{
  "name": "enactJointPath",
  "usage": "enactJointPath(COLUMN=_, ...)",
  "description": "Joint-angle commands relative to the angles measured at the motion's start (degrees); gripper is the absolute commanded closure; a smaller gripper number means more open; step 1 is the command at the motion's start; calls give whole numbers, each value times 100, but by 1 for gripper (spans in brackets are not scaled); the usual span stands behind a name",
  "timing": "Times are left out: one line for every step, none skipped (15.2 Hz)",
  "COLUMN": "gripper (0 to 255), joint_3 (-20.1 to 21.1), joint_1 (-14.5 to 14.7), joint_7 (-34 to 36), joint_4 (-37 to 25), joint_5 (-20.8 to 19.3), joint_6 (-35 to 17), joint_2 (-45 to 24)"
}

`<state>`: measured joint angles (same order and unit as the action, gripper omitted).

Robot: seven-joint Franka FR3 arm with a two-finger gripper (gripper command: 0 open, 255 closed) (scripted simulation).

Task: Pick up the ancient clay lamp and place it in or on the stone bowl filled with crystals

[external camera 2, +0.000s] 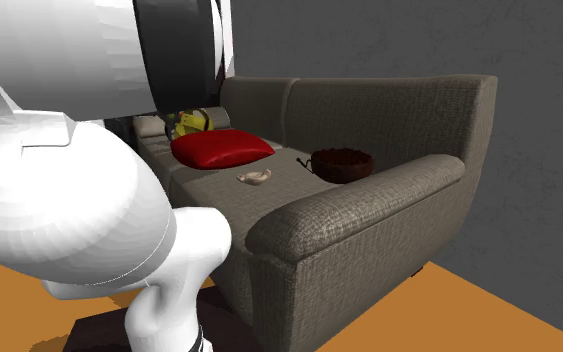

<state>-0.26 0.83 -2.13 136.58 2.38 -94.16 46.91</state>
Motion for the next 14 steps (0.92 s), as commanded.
enactJointPath(gripper=0, joint_3=0, joint_1=0, joint_7=0, joint_4=0, joint_5=0, joint_6=0, joint_2=0)
enactJointPath(gripper=0, joint_3=-142, joint_1=1, joint_7=-263, joint_4=90, joint_5=-110, joint_6=-42, joint_2=30)
enactJointPath(gripper=0, joint_3=-287, joint_1=2, joint_7=-526, joint_4=170, joint_5=-224, joint_6=-89, joint_2=50)
enactJointPath(gripper=0, joint_3=-434, joint_1=2, joint_7=-788, joint_4=240, joint_5=-340, joint_6=-140, joint_2=58)
enactJointPath(gripper=0, joint_3=-582, joint_1=-1, joint_7=-1051, joint_4=300, joint_5=-457, joint_6=-195, joint_2=54)
enactJointPath(gripper=0, joint_3=-732, joint_1=-3, joint_7=-1314, joint_4=351, joint_5=-574, joint_6=-254, joint_2=38)
enactJointPath(gripper=0, joint_3=-884, joint_1=-3, joint_7=-1575, joint_4=391, joint_5=-693, joint_6=-318, joint_2=10)
enactJointPath(gripper=0, joint_3=-1036, joint_1=-4, joint_7=-1837, joint_4=421, joint_5=-810, joint_6=-387, joint_2=-30)
enactJointPath(gripper=0, joint_3=-1192, joint_1=-1, joint_7=-2097, joint_4=440, joint_5=-927, joint_6=-460, joint_2=-82)
enactJointPath(gripper=0, joint_3=-1345, joint_1=0, joint_7=-2359, joint_4=449, joint_5=-1039, joint_6=-538, joint_2=-147)
enactJointPath(gripper=0, joint_3=-1500, joint_1=4, joint_7=-2619, joint_4=449, joint_5=-1147, joint_6=-620, joint_2=-224)
enactJointPath(gripper=0, joint_3=-1656, joint_1=13, joint_7=-2879, joint_4=437, joint_5=-1252, joint_6=-706, joint_2=-312)
enactJointPath(gripper=0, joint_3=-1812, joint_1=25, joint_7=-3139, joint_4=416, joint_5=-1351, joint_6=-796, joint_2=-412)
enactJointPath(gripper=0, joint_3=-1969, joint_1=41, joint_7=-3398, joint_4=384, joint_5=-1444, joint_6=-889, joint_2=-523)
